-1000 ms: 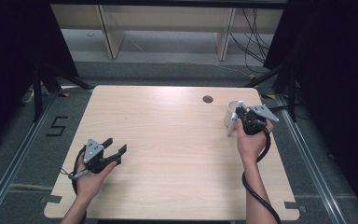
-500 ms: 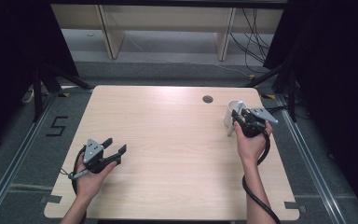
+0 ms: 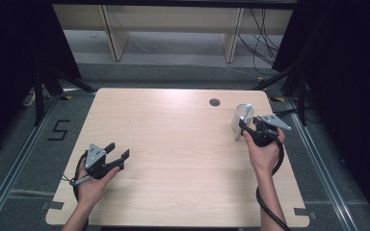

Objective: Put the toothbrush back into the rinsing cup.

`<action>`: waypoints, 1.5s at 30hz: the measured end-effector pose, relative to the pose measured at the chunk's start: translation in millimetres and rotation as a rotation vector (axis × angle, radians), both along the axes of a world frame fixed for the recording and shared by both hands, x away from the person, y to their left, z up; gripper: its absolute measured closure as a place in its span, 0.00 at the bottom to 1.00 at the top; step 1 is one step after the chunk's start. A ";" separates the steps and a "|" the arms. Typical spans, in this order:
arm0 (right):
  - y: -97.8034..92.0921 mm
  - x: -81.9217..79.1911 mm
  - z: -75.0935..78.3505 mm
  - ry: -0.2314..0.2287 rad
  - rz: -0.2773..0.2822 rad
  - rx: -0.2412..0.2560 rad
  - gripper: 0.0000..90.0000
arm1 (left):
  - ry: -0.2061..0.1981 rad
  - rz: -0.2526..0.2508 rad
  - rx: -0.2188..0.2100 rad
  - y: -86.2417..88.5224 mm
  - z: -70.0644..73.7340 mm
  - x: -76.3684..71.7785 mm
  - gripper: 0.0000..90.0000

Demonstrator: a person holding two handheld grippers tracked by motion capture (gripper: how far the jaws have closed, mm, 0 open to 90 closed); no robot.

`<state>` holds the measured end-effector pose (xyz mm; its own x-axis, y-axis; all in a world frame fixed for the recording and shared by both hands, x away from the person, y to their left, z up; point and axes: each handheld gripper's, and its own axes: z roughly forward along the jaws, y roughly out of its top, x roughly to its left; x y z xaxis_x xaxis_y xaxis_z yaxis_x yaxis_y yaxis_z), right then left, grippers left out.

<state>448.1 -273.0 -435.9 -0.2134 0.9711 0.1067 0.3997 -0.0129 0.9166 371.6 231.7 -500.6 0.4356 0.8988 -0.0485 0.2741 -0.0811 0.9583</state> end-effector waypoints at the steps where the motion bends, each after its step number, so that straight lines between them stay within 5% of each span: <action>1: -2.6 -0.9 0.1 -0.006 0.018 -0.017 0.46 | 0.001 0.001 -0.004 0.5 -0.2 -0.1 0.38; 18: -20.7 -45.2 -4.6 0.063 0.050 -0.063 0.43 | 0.011 0.013 -0.011 6.5 -5.6 -1.8 0.38; 28: -27.4 -75.7 -19.3 0.104 0.061 -0.039 0.43 | 0.023 0.019 0.002 8.2 -7.5 -2.7 0.38; 33: -32.6 -89.4 -33.3 0.076 0.063 -0.079 0.44 | 0.027 0.020 -0.002 7.4 -8.7 -3.0 0.38; 38: -34.1 -102.1 -46.2 0.082 0.054 -0.043 0.45 | 0.029 0.021 0.000 8.0 -10.3 -2.8 0.38; 40: -37.0 -106.5 -50.3 0.084 0.066 -0.068 0.45 | 0.031 0.021 0.002 8.2 -11.1 -3.1 0.38; 44: -34.4 -115.6 -57.6 0.078 0.029 -0.002 0.45 | 0.013 0.022 -0.009 7.0 -13.4 -3.1 0.38; 45: -35.9 -114.6 -59.7 0.061 0.050 -0.024 0.45 | 0.010 0.021 -0.009 7.0 -13.5 -3.2 0.38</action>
<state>333.5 -308.9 -495.6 -0.2560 0.9617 0.0981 0.4541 0.0300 0.8904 368.4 238.7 -514.1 0.4165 0.9071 -0.0611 0.2853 -0.0666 0.9561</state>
